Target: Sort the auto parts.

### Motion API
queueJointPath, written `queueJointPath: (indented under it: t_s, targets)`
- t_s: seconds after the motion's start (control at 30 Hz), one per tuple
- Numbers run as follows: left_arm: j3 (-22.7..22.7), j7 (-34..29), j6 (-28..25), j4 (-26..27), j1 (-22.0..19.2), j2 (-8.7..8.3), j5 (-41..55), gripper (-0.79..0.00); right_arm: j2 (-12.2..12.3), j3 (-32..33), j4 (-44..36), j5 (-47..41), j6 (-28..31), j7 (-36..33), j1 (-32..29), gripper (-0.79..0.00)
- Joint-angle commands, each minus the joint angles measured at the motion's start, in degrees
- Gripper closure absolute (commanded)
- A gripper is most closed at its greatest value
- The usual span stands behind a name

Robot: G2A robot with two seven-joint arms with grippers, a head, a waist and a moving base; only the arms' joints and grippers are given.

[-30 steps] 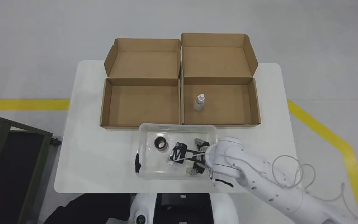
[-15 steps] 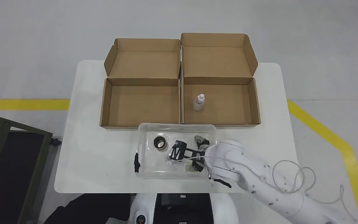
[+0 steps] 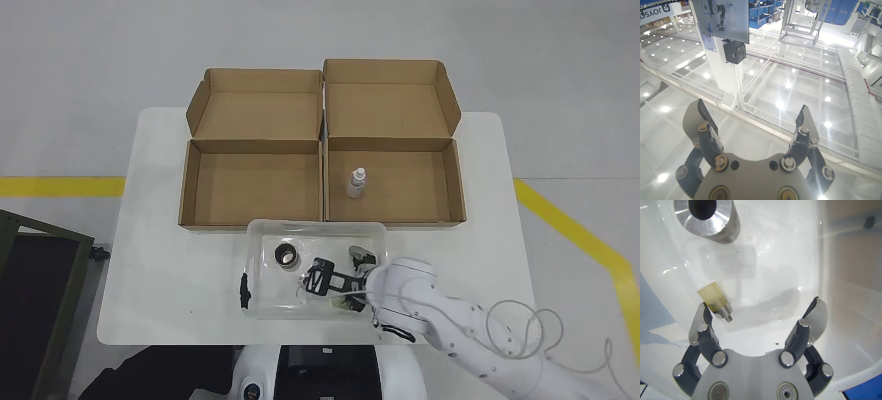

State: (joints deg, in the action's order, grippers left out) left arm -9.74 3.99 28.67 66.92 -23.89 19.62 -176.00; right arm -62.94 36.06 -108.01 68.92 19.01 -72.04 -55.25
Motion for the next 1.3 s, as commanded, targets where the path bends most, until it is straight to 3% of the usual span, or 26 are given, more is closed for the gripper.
queueJointPath:
  t_s: [0.0,0.3,0.43,0.63,0.8,1.27]
  targets:
    - [0.0,0.0,0.0,0.0,0.0,0.0,0.0,-0.785,-0.2,-0.2,0.3,0.5,0.0,0.0,0.0,-0.785]
    - [0.0,0.0,0.0,0.0,0.0,0.0,0.0,-0.785,-0.7,0.2,-0.5,4.4,-2.3,2.0,-0.9,-0.72]
    - [0.0,0.0,0.0,0.0,0.0,0.0,0.0,-0.785,-0.5,0.9,-1.7,6.1,-2.5,3.3,-2.3,-0.591]
    - [0.0,0.0,0.0,0.0,0.0,0.0,0.0,-0.785,-0.4,1.7,-2.4,6.4,0.0,3.4,-3.5,-0.628]
    - [0.0,0.0,0.0,0.0,0.0,0.0,0.0,-0.785,-0.6,2.1,-2.3,6.1,0.7,4.1,-3.7,-0.714]
    - [0.0,0.0,0.0,0.0,0.0,0.0,0.0,-0.785,-2.1,3.3,2.7,1.7,2.8,9.0,-0.8,-0.548]
